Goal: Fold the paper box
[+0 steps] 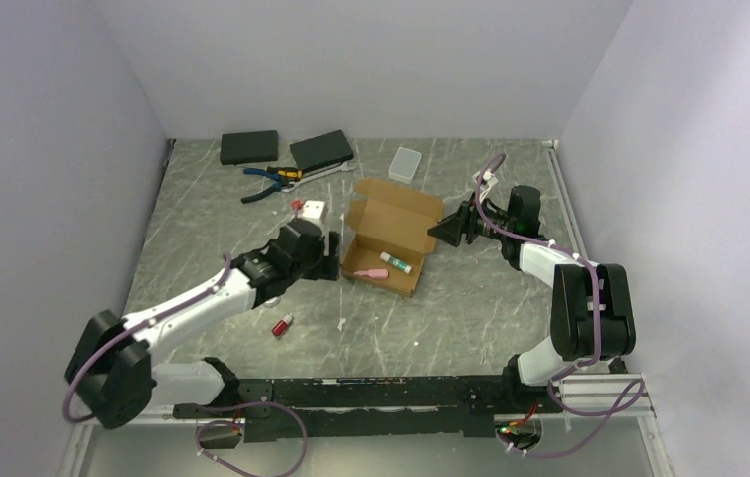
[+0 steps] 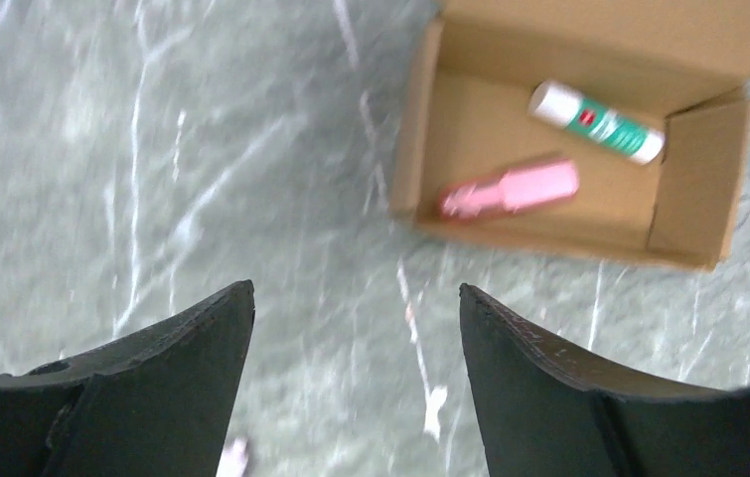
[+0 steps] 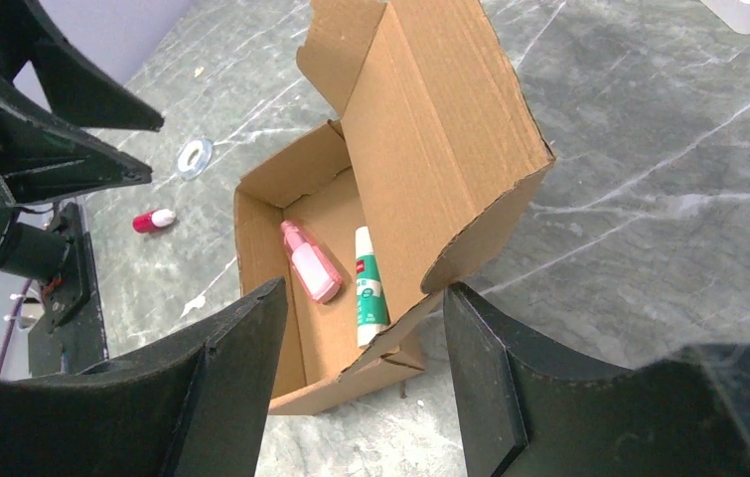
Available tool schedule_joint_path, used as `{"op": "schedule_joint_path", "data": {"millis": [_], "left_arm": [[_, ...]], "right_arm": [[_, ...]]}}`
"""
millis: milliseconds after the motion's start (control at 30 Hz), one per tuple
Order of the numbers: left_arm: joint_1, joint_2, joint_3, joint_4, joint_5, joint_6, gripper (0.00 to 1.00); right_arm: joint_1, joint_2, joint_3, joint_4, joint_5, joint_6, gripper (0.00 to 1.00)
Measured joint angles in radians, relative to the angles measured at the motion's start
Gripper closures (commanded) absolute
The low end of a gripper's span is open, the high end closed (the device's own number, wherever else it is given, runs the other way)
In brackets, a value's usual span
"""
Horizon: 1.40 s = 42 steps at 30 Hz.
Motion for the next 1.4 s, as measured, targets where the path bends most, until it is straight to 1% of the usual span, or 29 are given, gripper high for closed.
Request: {"op": "schedule_joint_path", "data": {"millis": [67, 167, 300, 367, 400, 467, 533, 567, 733, 833, 933, 1067, 1267, 1400], "left_arm": [[0.007, -0.069, -0.042, -0.069, -0.003, -0.056, 0.22], [0.008, -0.169, -0.091, -0.176, -0.001, -0.122, 0.26], [0.008, -0.268, -0.101, -0.348, -0.001, -0.224, 0.31], [0.008, -0.274, -0.090, -0.439, -0.005, -0.271, 0.32], [0.008, -0.267, -0.085, -0.485, -0.006, -0.293, 0.35], [0.008, -0.249, -0.085, -0.550, -0.010, -0.324, 0.38], [0.008, -0.220, -0.085, -0.594, -0.012, -0.348, 0.44], [0.008, -0.203, -0.085, -0.608, -0.016, -0.356, 0.45], [0.008, -0.116, -0.084, -0.649, -0.066, -0.394, 0.45], [0.008, -0.080, -0.084, -0.646, -0.082, -0.403, 0.46], [0.008, -0.053, -0.085, -0.624, -0.089, -0.406, 0.49], [0.008, -0.005, -0.089, -0.589, -0.093, -0.417, 0.49], [0.008, 0.035, -0.141, -0.543, -0.107, -0.428, 0.50], [0.010, 0.041, -0.147, -0.526, -0.107, -0.430, 0.55]], "right_arm": [[0.000, 0.000, 0.000, 0.000, -0.002, 0.000, 0.37], [0.000, 0.000, 0.000, 0.000, -0.008, 0.000, 0.37], [0.000, 0.000, 0.001, 0.000, -0.014, -0.001, 0.37], [0.000, 0.000, 0.001, 0.000, -0.014, -0.001, 0.37], [0.000, 0.000, 0.001, 0.000, -0.014, -0.001, 0.37], [0.000, 0.000, 0.001, 0.000, -0.014, -0.001, 0.37], [0.000, 0.000, 0.001, 0.000, -0.014, -0.001, 0.37], [0.000, 0.000, 0.001, 0.000, -0.014, -0.001, 0.37], [0.000, 0.000, 0.001, 0.000, -0.015, -0.001, 0.37], [0.000, 0.000, 0.001, 0.000, -0.016, 0.000, 0.37], [0.000, 0.000, 0.001, 0.000, -0.019, 0.000, 0.37], [-0.002, 0.000, 0.001, 0.000, -0.022, 0.000, 0.37], [-0.026, 0.000, 0.001, 0.000, -0.023, 0.000, 0.37], [-0.027, 0.000, 0.001, 0.000, -0.023, 0.000, 0.37]]}}
